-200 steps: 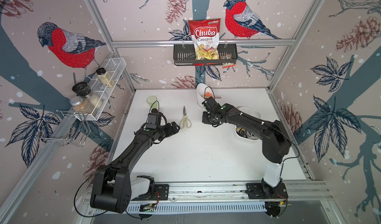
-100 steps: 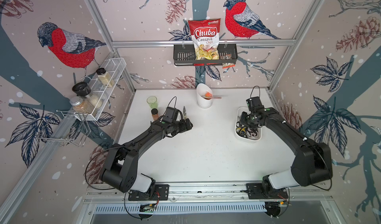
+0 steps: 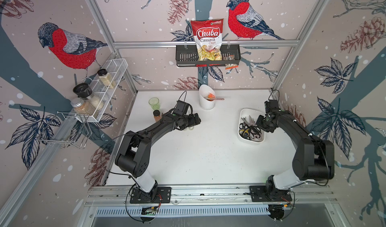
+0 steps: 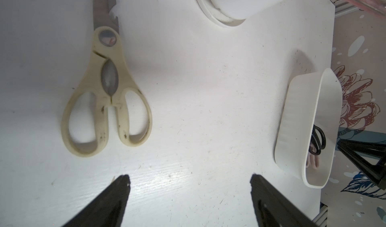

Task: Take the scissors out of the storage box
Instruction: Pick up the scissors from the storage box.

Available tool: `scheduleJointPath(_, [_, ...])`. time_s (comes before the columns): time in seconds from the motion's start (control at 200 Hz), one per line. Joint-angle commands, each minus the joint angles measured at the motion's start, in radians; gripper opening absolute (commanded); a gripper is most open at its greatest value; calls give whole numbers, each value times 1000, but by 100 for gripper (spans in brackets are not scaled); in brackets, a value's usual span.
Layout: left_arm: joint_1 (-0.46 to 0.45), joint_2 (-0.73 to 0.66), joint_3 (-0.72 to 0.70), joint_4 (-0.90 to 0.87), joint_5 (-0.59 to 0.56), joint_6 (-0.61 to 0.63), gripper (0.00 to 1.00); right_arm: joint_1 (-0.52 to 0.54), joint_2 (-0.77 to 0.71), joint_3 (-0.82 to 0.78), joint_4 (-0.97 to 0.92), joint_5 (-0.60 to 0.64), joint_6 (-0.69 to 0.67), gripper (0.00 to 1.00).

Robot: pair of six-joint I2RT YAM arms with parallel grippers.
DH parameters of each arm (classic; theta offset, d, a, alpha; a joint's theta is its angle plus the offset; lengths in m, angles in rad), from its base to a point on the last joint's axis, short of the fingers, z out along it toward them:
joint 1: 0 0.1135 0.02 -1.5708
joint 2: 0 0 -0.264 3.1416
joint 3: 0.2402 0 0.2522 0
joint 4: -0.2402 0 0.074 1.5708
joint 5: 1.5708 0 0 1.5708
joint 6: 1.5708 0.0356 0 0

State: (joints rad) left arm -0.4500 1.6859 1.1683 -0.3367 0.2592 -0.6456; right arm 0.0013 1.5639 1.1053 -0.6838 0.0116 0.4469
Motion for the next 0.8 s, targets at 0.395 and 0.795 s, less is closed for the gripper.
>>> scheduleJointPath(0.395, [40, 51, 18, -10, 54, 49, 94, -11, 78, 52, -59, 12, -162, 30])
scheduleJointPath(0.795, [62, 18, -6, -9, 64, 43, 94, -13, 92, -12, 13, 32, -170, 31])
